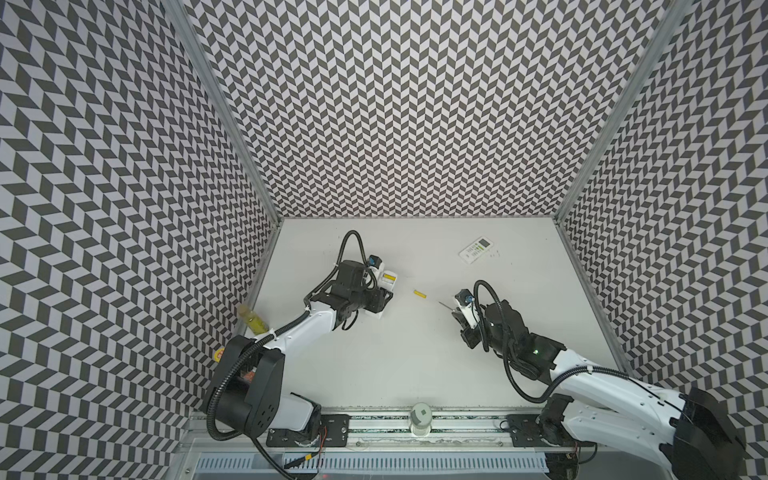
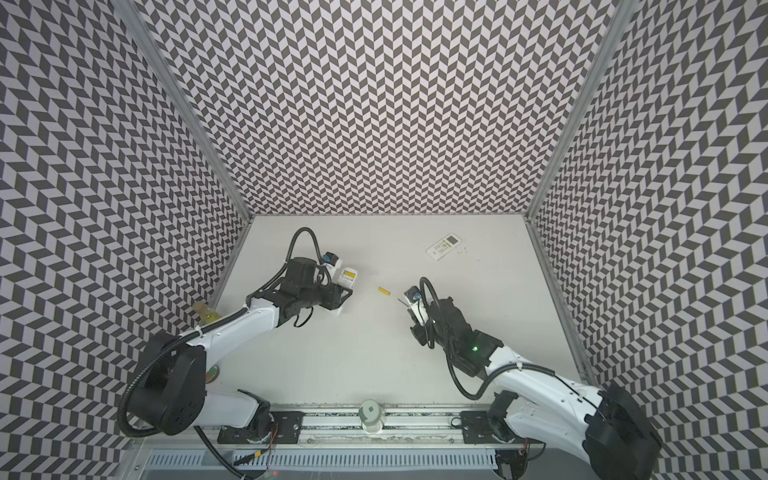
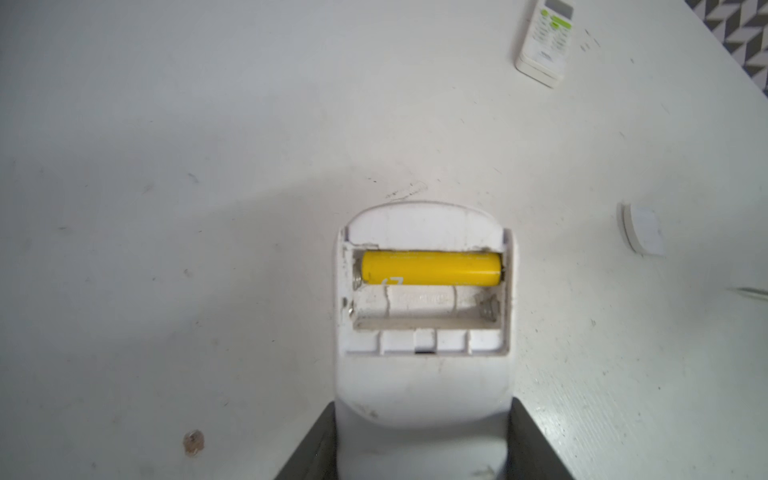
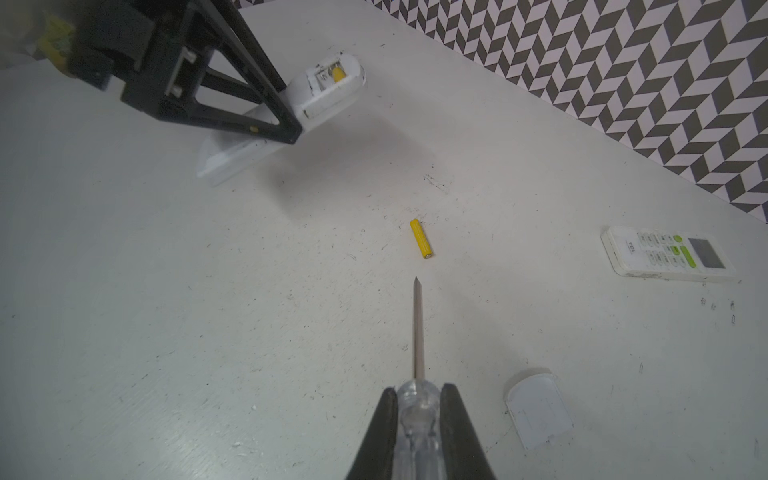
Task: Unload the batteries from the remote control
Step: 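Lower the white remote onto the table with the left gripper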
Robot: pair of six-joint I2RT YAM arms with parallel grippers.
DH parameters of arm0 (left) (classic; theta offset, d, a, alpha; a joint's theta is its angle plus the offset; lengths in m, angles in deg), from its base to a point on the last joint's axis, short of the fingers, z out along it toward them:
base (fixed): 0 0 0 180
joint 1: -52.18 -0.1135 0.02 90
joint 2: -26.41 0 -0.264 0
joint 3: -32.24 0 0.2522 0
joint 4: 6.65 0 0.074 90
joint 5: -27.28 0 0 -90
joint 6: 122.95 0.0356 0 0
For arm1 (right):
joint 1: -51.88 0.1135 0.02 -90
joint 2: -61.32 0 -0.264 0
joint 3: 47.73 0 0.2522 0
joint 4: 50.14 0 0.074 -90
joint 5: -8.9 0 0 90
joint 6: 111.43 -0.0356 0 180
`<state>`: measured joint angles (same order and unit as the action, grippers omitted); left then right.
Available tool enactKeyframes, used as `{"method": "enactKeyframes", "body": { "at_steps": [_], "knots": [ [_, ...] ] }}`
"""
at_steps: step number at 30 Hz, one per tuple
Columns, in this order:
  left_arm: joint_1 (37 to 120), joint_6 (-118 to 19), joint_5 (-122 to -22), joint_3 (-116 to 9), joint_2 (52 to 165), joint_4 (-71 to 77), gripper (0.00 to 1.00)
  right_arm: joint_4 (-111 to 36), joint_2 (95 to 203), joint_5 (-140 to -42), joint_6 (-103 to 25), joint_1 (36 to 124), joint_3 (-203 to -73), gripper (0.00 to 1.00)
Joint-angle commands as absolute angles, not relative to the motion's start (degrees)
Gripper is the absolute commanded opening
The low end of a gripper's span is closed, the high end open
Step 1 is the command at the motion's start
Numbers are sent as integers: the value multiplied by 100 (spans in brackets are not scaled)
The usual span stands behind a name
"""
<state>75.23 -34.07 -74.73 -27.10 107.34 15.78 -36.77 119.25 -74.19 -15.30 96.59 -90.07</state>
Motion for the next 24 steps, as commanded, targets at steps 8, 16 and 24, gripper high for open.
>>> {"method": "enactKeyframes", "body": {
  "at_steps": [8, 16, 24],
  "knots": [
    [7747, -3717, -7344, -2592, 11155, 1494, 0, -4446, 12037, -8061, -1780, 9629, -8855, 0],
    [7782, -4239, -7608, -2398, 11513, 1366, 5, -4601, 12580, -8165, -1885, 9788, -9015, 0],
    [7872, -4389, -7597, -2146, 11395, 1169, 23, -4672, 13057, -8142, -1914, 9960, -9225, 0]
  ]
}}
